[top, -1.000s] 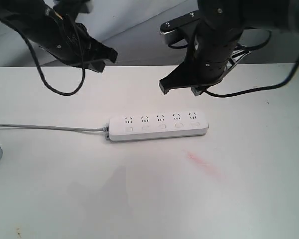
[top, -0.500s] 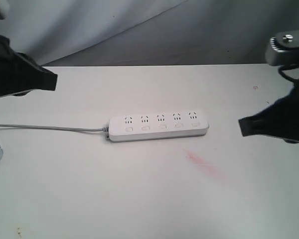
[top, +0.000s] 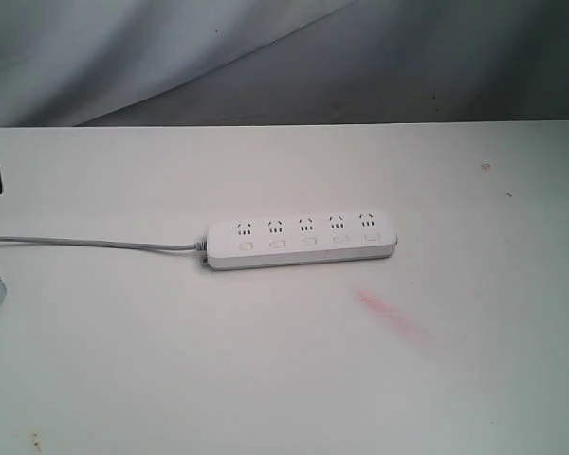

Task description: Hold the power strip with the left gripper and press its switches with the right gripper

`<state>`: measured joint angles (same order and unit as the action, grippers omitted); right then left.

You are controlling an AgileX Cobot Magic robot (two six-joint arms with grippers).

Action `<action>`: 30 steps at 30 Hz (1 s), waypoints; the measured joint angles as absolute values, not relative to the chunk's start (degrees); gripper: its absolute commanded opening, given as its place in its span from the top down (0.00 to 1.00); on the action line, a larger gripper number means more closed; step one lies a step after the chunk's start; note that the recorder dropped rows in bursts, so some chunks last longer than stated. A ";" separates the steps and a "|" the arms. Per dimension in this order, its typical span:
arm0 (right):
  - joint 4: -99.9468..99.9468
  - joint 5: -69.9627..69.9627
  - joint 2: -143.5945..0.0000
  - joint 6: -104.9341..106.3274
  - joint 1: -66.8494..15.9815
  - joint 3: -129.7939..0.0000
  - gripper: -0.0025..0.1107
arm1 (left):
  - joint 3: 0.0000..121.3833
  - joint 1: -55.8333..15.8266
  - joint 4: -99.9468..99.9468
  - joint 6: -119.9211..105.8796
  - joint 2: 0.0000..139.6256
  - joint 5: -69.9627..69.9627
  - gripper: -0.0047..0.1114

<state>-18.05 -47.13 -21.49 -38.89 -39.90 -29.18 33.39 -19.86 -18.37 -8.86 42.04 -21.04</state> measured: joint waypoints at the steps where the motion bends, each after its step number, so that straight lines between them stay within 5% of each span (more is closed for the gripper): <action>1: -18.79 -47.13 -19.91 -39.41 -39.90 -28.55 0.98 | 32.06 -19.86 -18.37 -8.59 40.81 -19.96 0.96; 18: -54.72 -37.39 -1.34 -69.01 -39.90 -13.31 0.98 | 7.63 -19.86 -18.64 -7.89 29.26 11.08 0.96; 30: -65.62 -26.97 -1.34 -74.86 -39.90 -0.61 0.98 | 3.99 -19.86 -19.46 -7.80 29.26 14.73 0.96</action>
